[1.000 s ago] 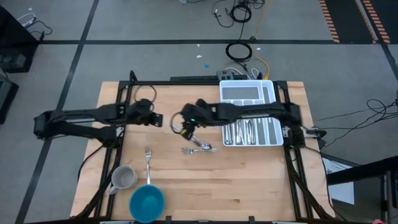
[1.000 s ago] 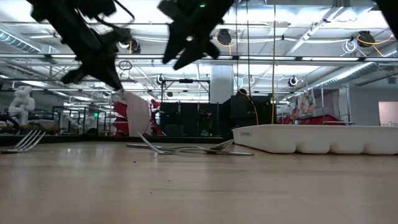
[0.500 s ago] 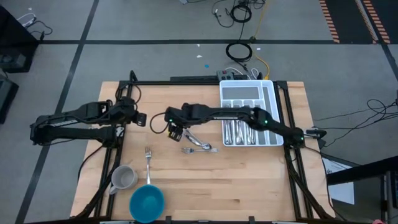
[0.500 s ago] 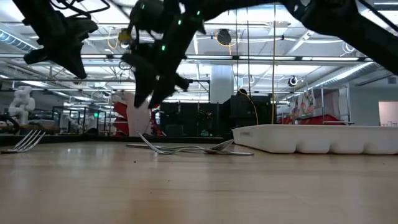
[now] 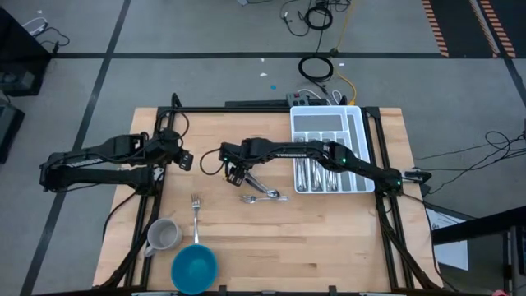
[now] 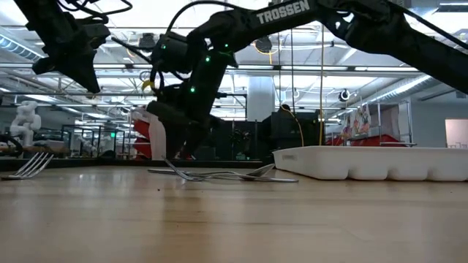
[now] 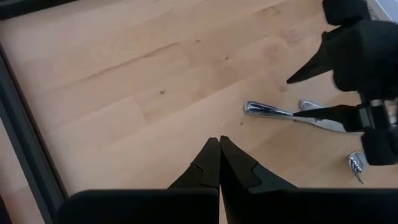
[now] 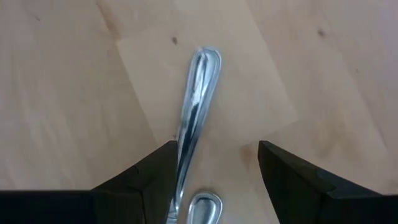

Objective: Sort silverware
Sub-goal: Put the table knife into the silverware tray

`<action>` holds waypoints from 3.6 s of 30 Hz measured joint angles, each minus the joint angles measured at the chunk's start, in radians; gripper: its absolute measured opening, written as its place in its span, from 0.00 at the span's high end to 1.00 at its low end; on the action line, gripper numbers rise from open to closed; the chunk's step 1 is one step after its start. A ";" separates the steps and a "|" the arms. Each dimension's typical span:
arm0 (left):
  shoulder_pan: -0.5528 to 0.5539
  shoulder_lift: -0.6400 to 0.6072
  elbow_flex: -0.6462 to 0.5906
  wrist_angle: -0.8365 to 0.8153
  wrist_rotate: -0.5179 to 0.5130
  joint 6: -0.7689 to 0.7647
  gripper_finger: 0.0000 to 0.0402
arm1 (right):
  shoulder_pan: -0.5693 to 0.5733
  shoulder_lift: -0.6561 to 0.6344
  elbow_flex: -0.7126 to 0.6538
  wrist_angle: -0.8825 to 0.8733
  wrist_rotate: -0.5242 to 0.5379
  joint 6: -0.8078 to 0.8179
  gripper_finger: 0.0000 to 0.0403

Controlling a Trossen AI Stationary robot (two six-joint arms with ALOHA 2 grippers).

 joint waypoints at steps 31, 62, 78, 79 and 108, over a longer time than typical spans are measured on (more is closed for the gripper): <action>0.000 0.000 -0.001 -0.024 -0.018 0.073 1.00 | 0.040 0.118 0.011 -0.059 -0.076 0.041 0.77; 0.000 0.000 -0.001 -0.077 -0.048 0.104 1.00 | 0.013 -0.083 0.027 -0.090 -0.063 0.150 1.00; 0.000 0.000 -0.001 -0.076 -0.078 0.133 1.00 | 0.021 -0.239 0.023 -0.646 0.236 -0.519 1.00; 0.000 0.000 -0.001 -0.076 -0.078 0.132 1.00 | 0.025 -0.242 0.023 -0.652 0.244 -0.594 1.00; 0.000 0.000 -0.079 -0.047 -0.073 0.073 1.00 | 0.061 -0.368 0.021 -0.659 0.050 -1.140 1.00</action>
